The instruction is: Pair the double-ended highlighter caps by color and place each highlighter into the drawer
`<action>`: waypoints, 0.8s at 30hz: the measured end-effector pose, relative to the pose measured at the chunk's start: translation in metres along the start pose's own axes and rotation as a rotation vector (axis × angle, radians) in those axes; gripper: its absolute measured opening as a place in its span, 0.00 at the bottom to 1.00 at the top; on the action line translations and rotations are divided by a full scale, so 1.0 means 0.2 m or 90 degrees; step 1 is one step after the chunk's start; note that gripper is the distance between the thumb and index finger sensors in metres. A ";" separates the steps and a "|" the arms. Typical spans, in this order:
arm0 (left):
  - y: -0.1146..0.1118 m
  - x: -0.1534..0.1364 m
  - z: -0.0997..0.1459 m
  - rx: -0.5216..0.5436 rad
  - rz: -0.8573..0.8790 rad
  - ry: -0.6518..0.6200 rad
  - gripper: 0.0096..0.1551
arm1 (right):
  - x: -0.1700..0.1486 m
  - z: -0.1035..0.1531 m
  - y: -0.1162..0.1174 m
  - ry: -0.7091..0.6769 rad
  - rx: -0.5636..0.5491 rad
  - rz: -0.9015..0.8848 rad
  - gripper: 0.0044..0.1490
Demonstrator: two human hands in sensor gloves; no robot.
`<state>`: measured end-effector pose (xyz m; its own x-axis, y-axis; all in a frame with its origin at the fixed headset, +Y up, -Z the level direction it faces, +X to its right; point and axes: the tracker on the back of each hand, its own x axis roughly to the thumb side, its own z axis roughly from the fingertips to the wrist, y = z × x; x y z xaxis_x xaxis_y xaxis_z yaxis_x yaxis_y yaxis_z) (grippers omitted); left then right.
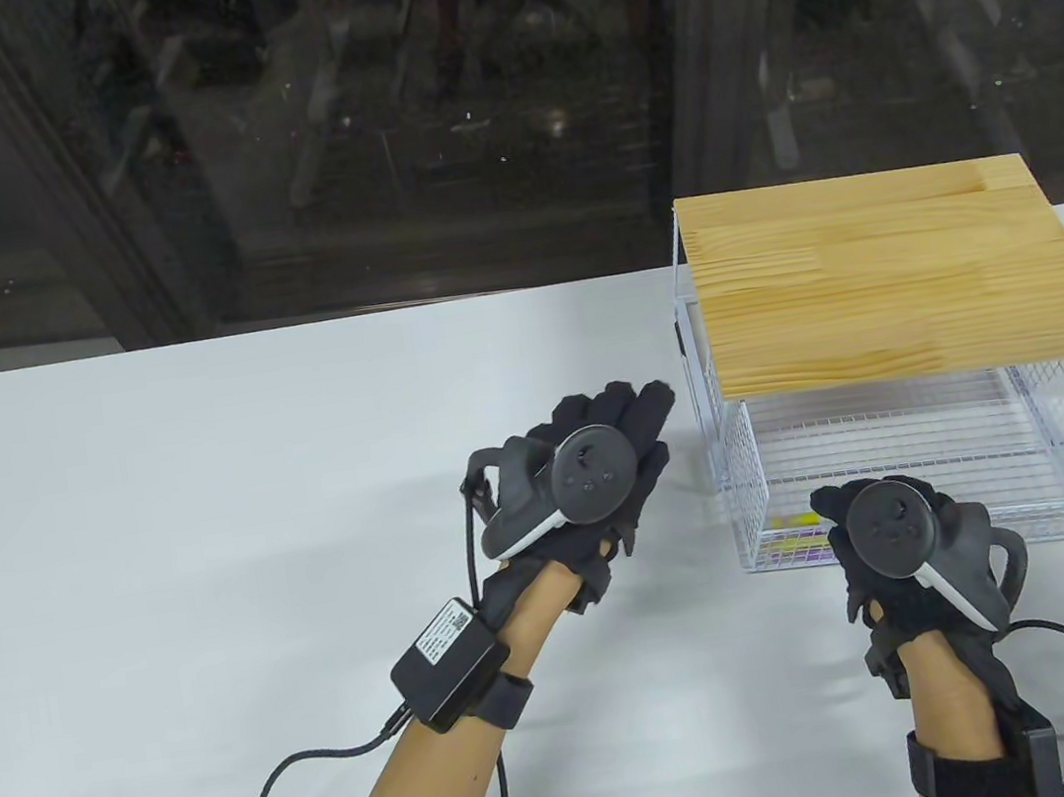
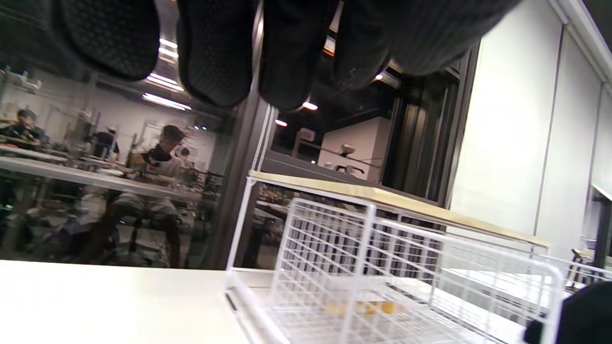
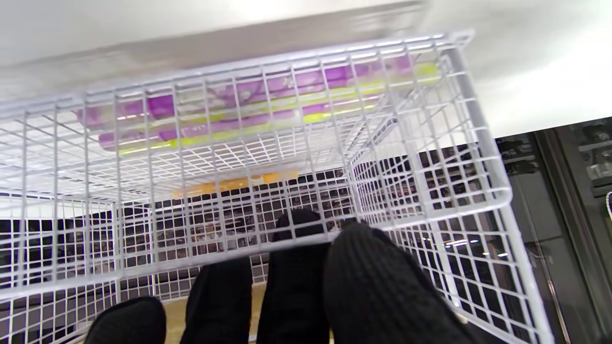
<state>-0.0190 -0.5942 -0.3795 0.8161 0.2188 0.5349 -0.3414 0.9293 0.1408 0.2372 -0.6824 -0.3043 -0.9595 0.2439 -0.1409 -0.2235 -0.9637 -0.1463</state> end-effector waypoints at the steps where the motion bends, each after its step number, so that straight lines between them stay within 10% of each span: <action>1: -0.03 0.05 -0.04 -0.021 0.008 -0.009 0.37 | 0.00 0.00 0.01 0.002 0.010 -0.001 0.21; 17: -0.36 0.32 -0.36 -0.196 0.097 -0.006 0.43 | 0.01 -0.01 0.03 0.018 0.020 -0.010 0.19; 24: -0.36 0.32 -0.37 -0.175 0.057 -0.002 0.42 | 0.00 -0.01 0.03 0.024 0.023 -0.018 0.19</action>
<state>0.0934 -0.6252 -0.4169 0.7870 0.3039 0.5370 -0.2734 0.9519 -0.1380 0.2356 -0.6882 -0.3079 -0.9460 0.2739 -0.1734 -0.2567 -0.9596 -0.1153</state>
